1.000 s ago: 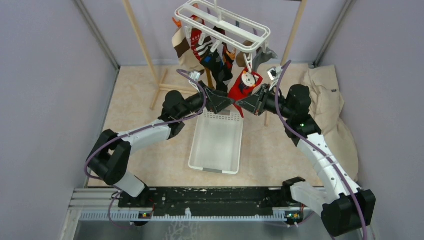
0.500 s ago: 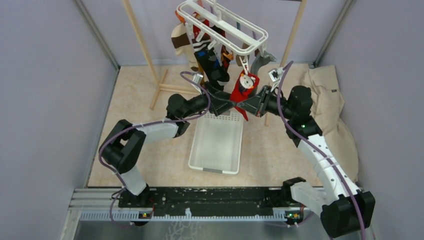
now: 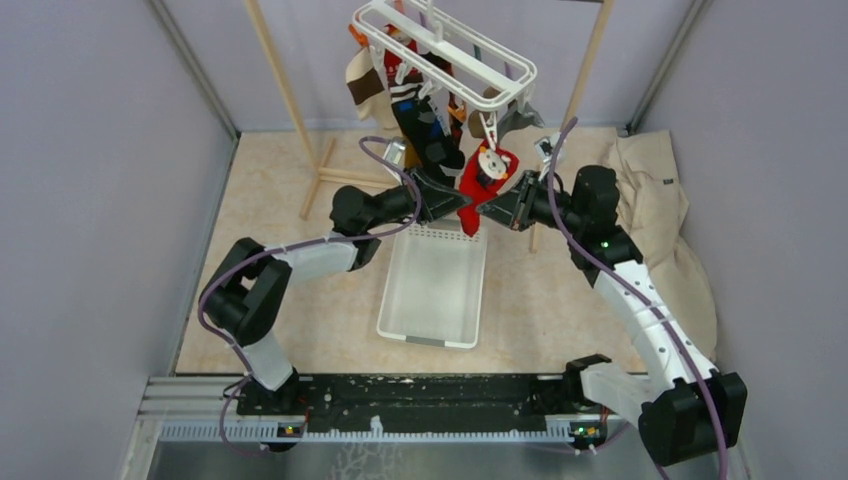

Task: Remove the socks clipped to the hanger
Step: Remove the sock from the hanger.

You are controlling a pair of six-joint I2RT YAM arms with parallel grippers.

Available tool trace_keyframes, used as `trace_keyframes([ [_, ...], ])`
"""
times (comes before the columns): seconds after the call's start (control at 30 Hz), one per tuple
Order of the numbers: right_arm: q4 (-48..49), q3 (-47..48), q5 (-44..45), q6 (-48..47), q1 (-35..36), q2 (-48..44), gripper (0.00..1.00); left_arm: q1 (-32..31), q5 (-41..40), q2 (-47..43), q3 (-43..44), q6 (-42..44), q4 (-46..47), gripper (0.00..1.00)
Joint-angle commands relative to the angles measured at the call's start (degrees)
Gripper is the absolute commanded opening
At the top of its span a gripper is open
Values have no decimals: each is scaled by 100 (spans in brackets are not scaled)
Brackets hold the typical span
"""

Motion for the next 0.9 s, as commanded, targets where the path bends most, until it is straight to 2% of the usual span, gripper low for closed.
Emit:
trace_keyframes([
  [0.0, -428, 532, 345, -415, -49, -15, 6, 24, 13, -243, 195, 278, -555, 0],
  [0.13, -1268, 886, 966, -836, -49, -108, 34, 28, -474, -571, 239, 969, -2098, 0],
  [0.23, -1847, 1165, 1556, -1207, -49, -246, 42, 29, -767, -742, 295, 1335, -2787, 0],
  [0.5, -2609, 1763, 2900, -1663, -49, -633, 45, 16, -1109, -775, 690, 1747, -3724, 0],
  [0.67, -2553, 2157, 3187, -1835, -49, -749, 46, -1, -1248, -712, 903, 1913, -4107, 0],
  [0.87, -2294, 2633, 3346, -1964, -40, -358, 48, -56, -1455, -637, 1174, 2127, -4677, 0],
])
